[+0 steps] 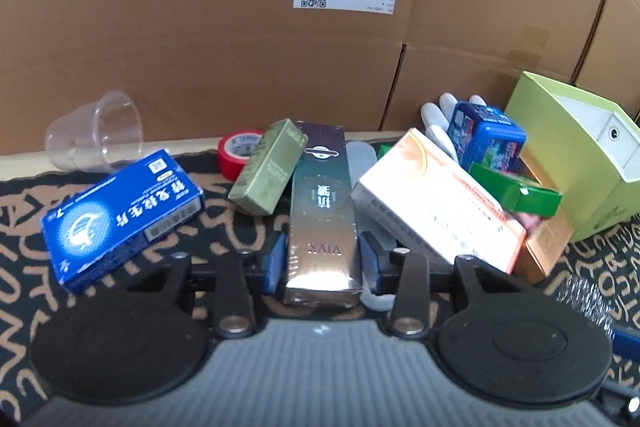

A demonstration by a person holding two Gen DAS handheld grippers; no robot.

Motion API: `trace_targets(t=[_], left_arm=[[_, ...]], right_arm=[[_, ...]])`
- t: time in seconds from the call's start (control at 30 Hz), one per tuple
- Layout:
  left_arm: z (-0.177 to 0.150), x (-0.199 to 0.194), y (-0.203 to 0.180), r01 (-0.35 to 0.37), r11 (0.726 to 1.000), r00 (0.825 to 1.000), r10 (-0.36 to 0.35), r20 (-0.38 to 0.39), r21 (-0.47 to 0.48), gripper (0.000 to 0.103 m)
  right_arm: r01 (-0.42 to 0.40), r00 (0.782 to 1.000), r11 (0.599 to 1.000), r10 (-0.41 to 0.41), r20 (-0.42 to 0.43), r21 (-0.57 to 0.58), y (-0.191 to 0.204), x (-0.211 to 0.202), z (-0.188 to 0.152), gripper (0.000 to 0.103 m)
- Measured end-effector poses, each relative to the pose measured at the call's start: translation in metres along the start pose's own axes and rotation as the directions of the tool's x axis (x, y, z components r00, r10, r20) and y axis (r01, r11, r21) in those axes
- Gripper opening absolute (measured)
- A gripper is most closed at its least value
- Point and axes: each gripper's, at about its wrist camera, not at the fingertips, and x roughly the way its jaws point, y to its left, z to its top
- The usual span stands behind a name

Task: Organize objects
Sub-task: 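Grasp the steel wool with the right gripper while the left grasps the silver box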

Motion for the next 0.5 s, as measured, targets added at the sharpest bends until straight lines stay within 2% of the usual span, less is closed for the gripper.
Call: trace_targets(t=[0.2,0.37,0.5], left_arm=[[-0.033,-0.039,-0.005,0.012,1.0,0.999,-0.011,-0.049,0.025,0.039],[-0.066,-0.081,-0.017,0.035,0.996,0.995,-0.027,-0.091,0.086,0.04],[-0.061,-0.074,-0.023,0.012,0.995,0.997,-0.004,-0.083,0.1,0.054]], right_arm=[[-0.017,1.0,0.999,0.018,-0.022,0.032,-0.018,-0.009,-0.004,0.046],[0.018,0.998,0.999,-0.016,-0.057,0.04,-0.031,-0.007,-0.01,0.047],[0.047,0.997,0.996,-0.041,-0.07,0.073,-0.035,0.001,-0.012,0.053]])
